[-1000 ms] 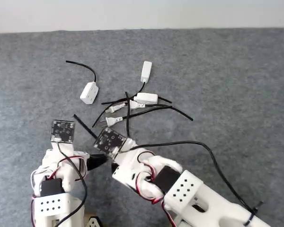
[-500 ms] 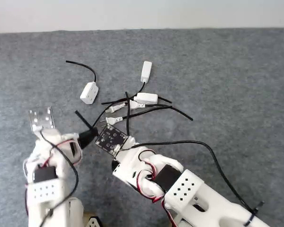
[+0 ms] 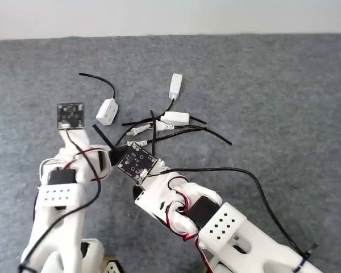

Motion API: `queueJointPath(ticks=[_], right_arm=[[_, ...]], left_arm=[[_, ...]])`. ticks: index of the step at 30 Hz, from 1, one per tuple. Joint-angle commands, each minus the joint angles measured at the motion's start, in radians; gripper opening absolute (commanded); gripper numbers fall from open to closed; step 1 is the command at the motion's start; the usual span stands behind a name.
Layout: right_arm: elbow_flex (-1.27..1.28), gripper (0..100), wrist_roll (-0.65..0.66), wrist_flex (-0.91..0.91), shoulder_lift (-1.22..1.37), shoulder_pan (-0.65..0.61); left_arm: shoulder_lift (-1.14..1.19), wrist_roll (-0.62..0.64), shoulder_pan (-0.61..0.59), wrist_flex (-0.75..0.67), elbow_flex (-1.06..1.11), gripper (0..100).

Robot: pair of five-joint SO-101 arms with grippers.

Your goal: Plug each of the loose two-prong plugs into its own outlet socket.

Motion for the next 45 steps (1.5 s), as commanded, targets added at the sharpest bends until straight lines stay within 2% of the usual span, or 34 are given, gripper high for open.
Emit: queueJointPath(ticks=[1, 6, 16, 23, 27, 35, 39, 45], right_arm=[[-0.028, 0.8, -0.009, -0.027, -0.015, 0.007], [-0.028, 0.8, -0.011, -0.027, -0.016, 0.007], [-0.028, 0.8, -0.014, -0.031, -0.021, 0.015], [-0.026, 0.8, -0.115, -0.085, -0.015, 0.130], [-0.026, 0.8, -0.132, -0.091, -0.015, 0.134], [0.040, 0.8, -0.166, -0.203, -0.013, 0.180], [0.040, 0.8, -0.204, -0.205, -0.013, 0.191], [0.060, 0.8, -0.235, -0.251, 0.019, 0.208]], left_arm=[[-0.121, 0.038, 0.069, 0.101, -0.065, 47], [-0.213, 0.063, 0.137, 0.203, -0.079, 47], [-0.282, 0.063, 0.172, 0.273, -0.074, 47], [-0.358, 0.063, 0.157, 0.276, -0.015, 47], [-0.480, 0.063, 0.074, 0.233, 0.120, 47], [-0.870, 0.058, -0.221, 0.213, 0.378, 47], [-0.942, 0.058, -0.270, 0.256, 0.397, 47], [-0.944, 0.058, -0.275, 0.256, 0.398, 47]])
